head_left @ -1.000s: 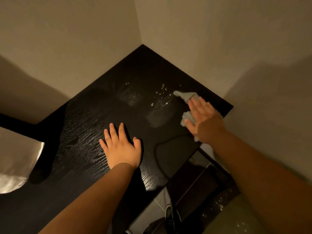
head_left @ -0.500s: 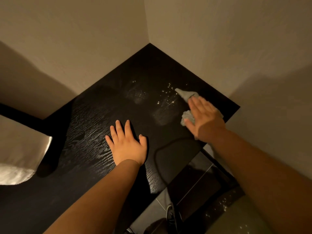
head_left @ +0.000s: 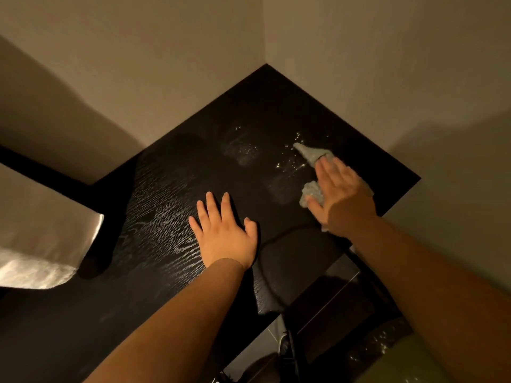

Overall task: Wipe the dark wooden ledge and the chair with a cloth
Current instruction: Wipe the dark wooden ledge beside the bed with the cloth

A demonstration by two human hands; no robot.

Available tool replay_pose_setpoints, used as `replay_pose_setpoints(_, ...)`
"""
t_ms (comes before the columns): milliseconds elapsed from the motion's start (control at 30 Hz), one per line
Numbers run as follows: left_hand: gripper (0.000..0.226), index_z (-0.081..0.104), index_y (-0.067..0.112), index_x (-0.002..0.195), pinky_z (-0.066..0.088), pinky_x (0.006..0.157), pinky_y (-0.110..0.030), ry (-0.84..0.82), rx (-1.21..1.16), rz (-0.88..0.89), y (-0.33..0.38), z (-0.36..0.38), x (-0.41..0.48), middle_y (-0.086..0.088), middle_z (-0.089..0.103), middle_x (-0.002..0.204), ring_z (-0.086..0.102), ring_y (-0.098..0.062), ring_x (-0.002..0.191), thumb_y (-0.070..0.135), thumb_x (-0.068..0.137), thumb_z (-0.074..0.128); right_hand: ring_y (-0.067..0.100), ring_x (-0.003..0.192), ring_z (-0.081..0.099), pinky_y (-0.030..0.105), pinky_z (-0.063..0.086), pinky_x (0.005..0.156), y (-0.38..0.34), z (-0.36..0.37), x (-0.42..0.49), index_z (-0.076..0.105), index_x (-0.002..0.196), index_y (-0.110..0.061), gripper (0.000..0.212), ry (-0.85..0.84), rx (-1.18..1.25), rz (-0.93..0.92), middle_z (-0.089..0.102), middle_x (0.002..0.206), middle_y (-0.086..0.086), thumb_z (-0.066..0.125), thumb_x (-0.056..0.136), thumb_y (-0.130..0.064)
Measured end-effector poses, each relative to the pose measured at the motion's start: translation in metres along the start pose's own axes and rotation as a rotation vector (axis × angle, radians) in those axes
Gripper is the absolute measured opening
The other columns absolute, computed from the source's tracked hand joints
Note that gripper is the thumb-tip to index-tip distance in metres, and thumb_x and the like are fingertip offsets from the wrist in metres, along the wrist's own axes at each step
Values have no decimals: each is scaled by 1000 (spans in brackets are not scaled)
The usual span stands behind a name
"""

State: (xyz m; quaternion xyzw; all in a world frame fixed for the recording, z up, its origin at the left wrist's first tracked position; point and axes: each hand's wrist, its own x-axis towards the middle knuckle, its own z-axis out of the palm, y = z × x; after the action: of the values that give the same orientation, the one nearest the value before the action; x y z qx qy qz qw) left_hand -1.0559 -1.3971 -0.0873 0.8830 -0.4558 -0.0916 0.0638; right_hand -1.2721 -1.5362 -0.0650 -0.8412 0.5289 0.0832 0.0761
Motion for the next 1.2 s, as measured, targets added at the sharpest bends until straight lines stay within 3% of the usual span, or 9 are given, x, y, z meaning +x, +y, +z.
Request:
replay_pose_setpoints(233,82,24,26,165,0,129,-58,10,-5,-12,1,2,1,-9,10,175,1,-34,162,56,89,32,37,158,7,51,12,128,13,-17,64,7,163,-2,96,50,23,211,8,171,20,12,90,-64)
replay_pose_setpoints(400,82,23,27,165,0,129,-57,-5,3,-15,1,0,2,-9,9,176,0,-33,162,56,90,34,29,159,-4,43,-1,128,-27,-9,13,-7,164,-10,90,-26,-42,47,-4,173,13,21,97,-64)
replay_pose_setpoints(500,81,24,26,165,1,129,-58,5,8,-10,1,1,1,-9,10,175,2,-34,161,57,90,34,27,159,0,42,3,128,-21,-6,9,-1,165,-12,93,-43,-46,-58,2,173,10,15,91,-66)
replay_pose_setpoints(600,82,23,26,165,-1,129,-57,3,17,-2,0,0,2,-10,9,175,1,-35,161,57,90,31,30,159,7,44,10,129,-4,-12,47,7,165,-10,93,42,-33,13,10,172,14,16,91,-65)
replay_pose_setpoints(733,82,22,25,165,-1,129,-58,-5,24,3,1,-2,1,-11,9,175,1,-36,161,56,90,31,31,159,4,46,9,129,-10,-21,80,2,163,-5,77,61,-19,137,5,172,18,22,104,-50)
replay_pose_setpoints(867,82,24,23,165,0,128,-58,-6,23,13,1,-2,1,-12,11,175,3,-36,161,56,89,32,28,159,-5,42,-1,129,-43,-10,44,-5,163,-9,75,-2,-28,10,-5,173,12,21,104,-46)
replay_pose_setpoints(1000,83,24,23,165,0,129,-58,0,33,15,1,-1,1,-12,11,175,3,-37,161,56,89,32,23,159,-6,41,-1,129,-49,-5,22,-4,165,-14,79,-62,-20,-148,-5,173,4,24,101,-52)
replay_pose_setpoints(1100,83,25,23,164,1,128,-58,6,31,13,1,0,2,-13,13,174,5,-38,160,55,88,33,25,160,-3,41,3,129,-27,-12,58,1,165,-13,82,-15,-50,-102,0,173,9,19,96,-55)
replay_pose_setpoints(1200,82,27,22,164,2,128,-59,15,24,14,0,1,2,-14,15,174,6,-39,160,55,88,35,28,160,-1,43,2,129,-21,-18,95,3,165,-8,79,28,4,31,2,173,13,26,101,-50)
